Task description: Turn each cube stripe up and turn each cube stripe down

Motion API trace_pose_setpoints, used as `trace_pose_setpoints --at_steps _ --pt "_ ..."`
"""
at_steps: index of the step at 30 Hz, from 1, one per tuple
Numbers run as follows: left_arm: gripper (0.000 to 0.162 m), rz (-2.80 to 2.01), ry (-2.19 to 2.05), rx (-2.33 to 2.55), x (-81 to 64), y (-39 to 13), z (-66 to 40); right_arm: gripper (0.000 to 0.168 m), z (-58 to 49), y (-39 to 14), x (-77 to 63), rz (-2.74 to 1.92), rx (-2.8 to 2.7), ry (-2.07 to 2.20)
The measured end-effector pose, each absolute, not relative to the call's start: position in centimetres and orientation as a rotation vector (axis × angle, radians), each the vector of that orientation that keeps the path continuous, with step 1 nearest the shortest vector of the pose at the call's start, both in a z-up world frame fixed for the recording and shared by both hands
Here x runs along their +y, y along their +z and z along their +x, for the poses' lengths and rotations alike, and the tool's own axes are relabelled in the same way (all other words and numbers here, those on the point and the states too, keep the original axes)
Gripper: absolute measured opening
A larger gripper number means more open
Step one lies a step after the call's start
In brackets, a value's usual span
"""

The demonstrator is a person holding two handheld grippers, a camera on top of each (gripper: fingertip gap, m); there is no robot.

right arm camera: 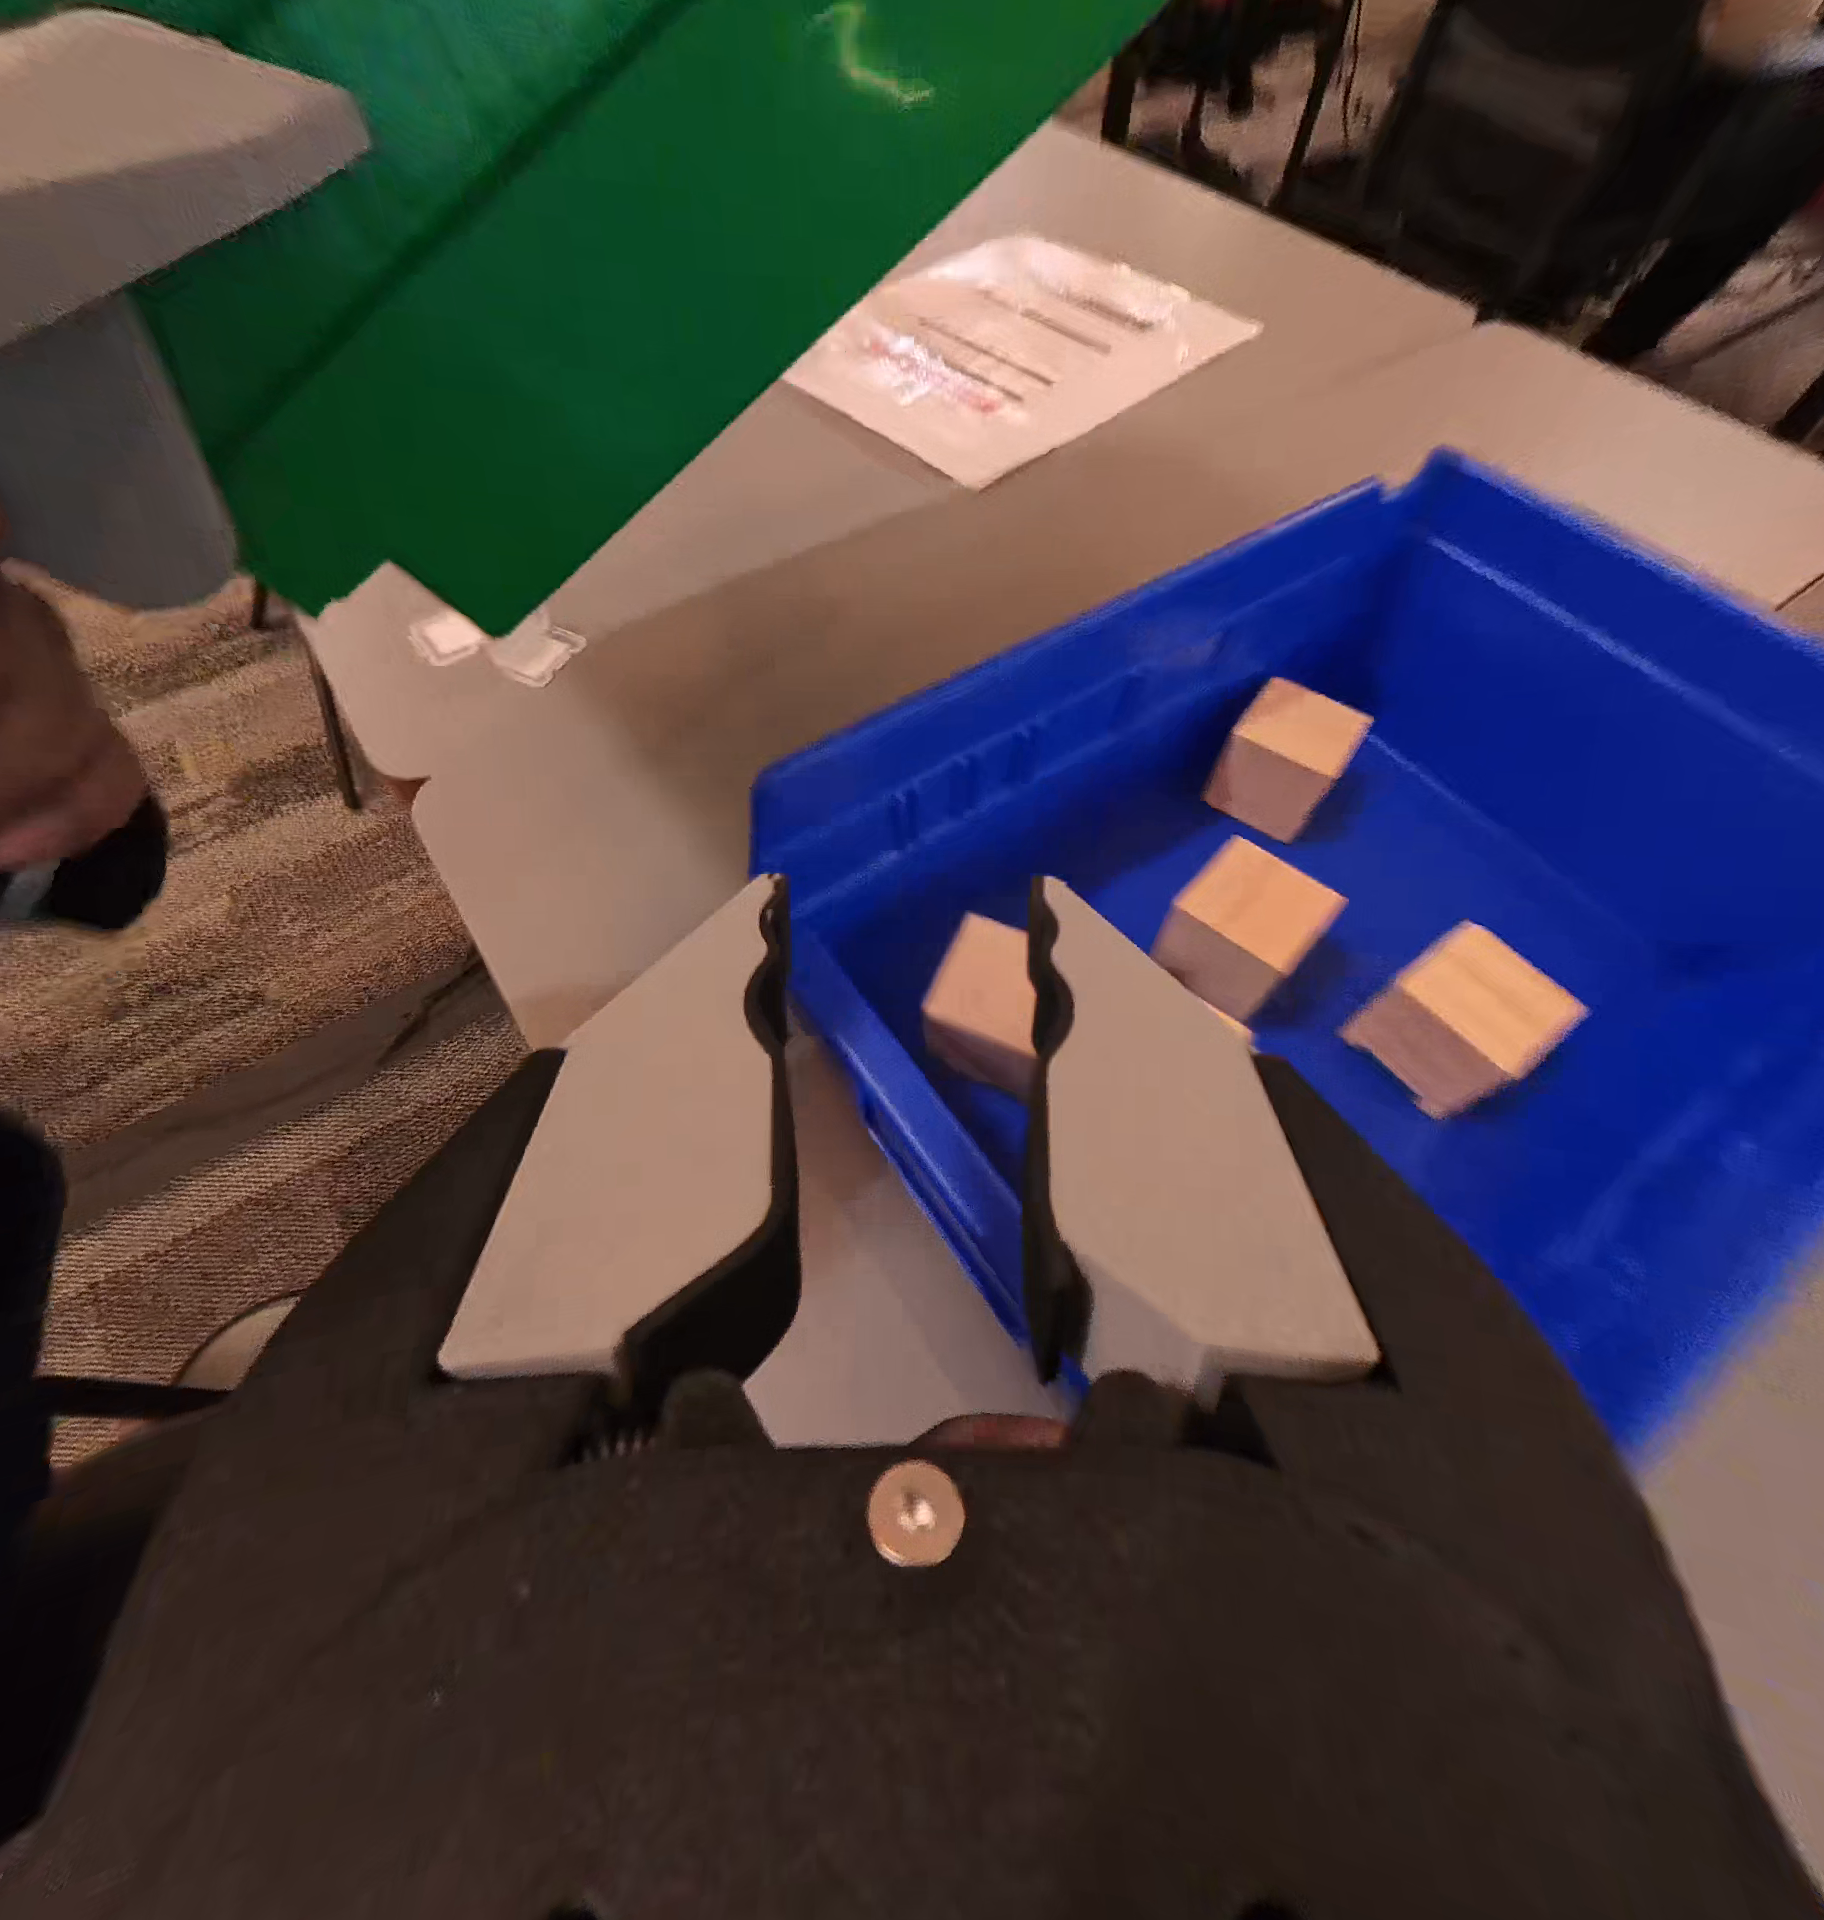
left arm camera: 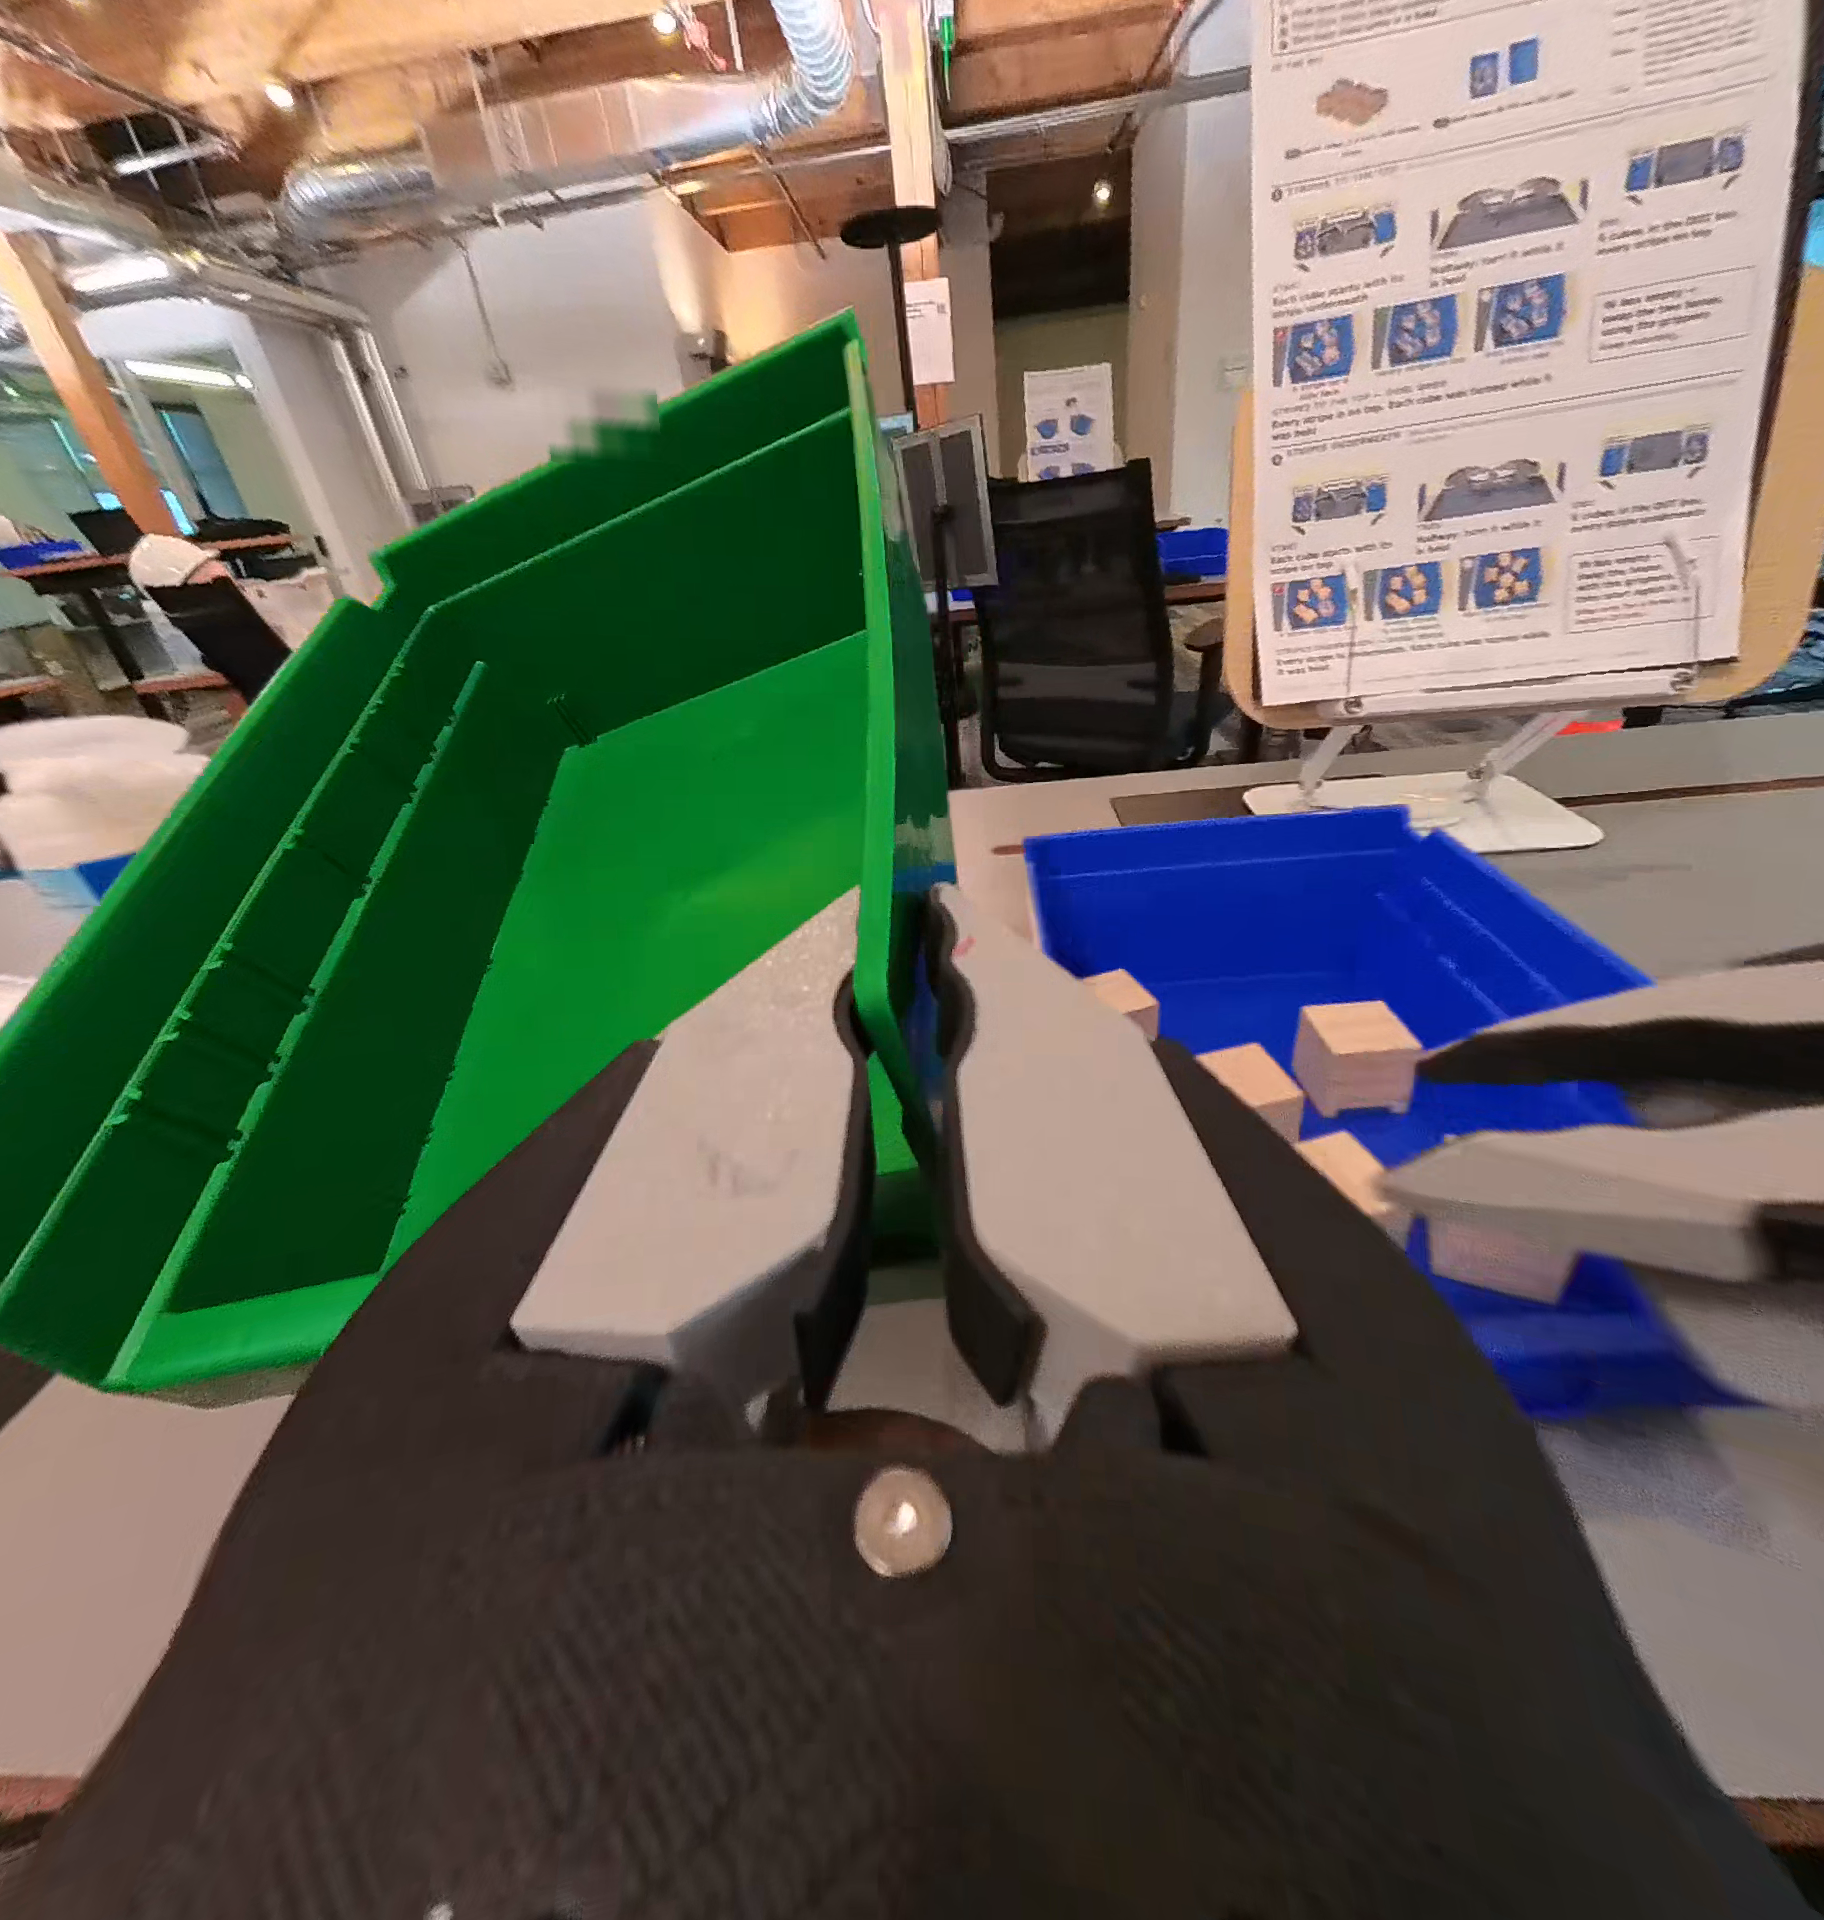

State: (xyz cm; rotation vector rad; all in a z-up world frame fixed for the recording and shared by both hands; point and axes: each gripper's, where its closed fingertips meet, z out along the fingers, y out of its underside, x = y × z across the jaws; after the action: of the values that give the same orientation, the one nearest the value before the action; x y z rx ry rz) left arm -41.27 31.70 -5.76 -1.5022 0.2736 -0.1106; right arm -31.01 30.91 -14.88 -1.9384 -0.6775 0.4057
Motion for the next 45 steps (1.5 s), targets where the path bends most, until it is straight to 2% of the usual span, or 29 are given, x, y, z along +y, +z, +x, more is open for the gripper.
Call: trace_pose_setpoints --at_steps 5,10,13,20,25,26,28,30,32,34,39,41,42,43,44,45 --pt "0.003 -1.433 -0.208 0.382 29.0 -3.6 -37.5 0.045 -21.0 -14.5 27.3 -1.919 -0.67 0.314" --pt "0.003 -1.3 -0.342 0.611 23.7 -1.4 -27.6 0.048 -8.4 -13.6 23.6 -1.928 -0.501 0.345" --pt "0.004 -1.232 -0.4 0.757 20.5 -2.0 -20.1 0.049 -1.9 -12.8 21.6 -1.911 -0.409 0.326" --pt "0.004 -1.295 -0.482 1.102 17.7 -10.2 -2.8 0.05 8.1 -10.1 20.1 -1.878 -0.252 0.267" --pt "0.007 -1.469 -0.539 1.185 18.5 -17.5 4.7 0.051 8.7 -12.4 20.0 -1.978 -0.209 0.39" --pt "0.002 -1.514 -0.551 1.231 18.4 -19.2 5.9 0.052 8.5 -12.3 20.2 -1.971 -0.212 0.384" --pt "0.008 -1.547 -0.523 1.195 18.7 -20.5 7.1 0.052 8.0 -12.5 20.6 -1.971 -0.228 0.338" --pt "0.033 -1.491 -0.504 1.172 18.4 -19.8 6.7 0.052 6.8 -13.3 20.4 -2.01 -0.271 0.33" --pt "0.047 -1.481 -0.508 1.189 17.9 -19.3 4.9 0.054 5.1 -14.2 19.9 -2.056 -0.346 0.349" --pt "0.069 -1.534 -0.519 1.206 17.9 -19.4 2.0 0.054 2.8 -14.8 19.1 -2.074 -0.438 0.409" --pt "0.082 -1.591 -0.511 1.12 19.4 -18.9 -6.1 0.052 -4.3 -18.2 18.0 -2.147 -0.646 0.589" --pt "0.102 -1.626 -0.431 1.118 20.8 -19.7 -8.4 0.052 -6.2 -19.7 18.4 -2.171 -0.658 0.629" --pt "0.094 -1.65 -0.403 1.093 21.4 -19.9 -9.3 0.052 -6.1 -20.4 19.0 -2.198 -0.63 0.592" --pt "0.091 -1.658 -0.377 1.071 22.0 -20.0 -10.1 0.038 -5.6 -21.2 19.5 -2.233 -0.61 0.523" --pt "0.092 -1.651 -0.342 1.056 22.6 -19.9 -10.9 0.032 -5.0 -21.7 19.7 -2.252 -0.606 0.46" --pt "0.088 -1.64 -0.306 1.045 23.2 -19.8 -11.5 0.032 -4.3 -22.3 19.8 -2.276 -0.612 0.388"
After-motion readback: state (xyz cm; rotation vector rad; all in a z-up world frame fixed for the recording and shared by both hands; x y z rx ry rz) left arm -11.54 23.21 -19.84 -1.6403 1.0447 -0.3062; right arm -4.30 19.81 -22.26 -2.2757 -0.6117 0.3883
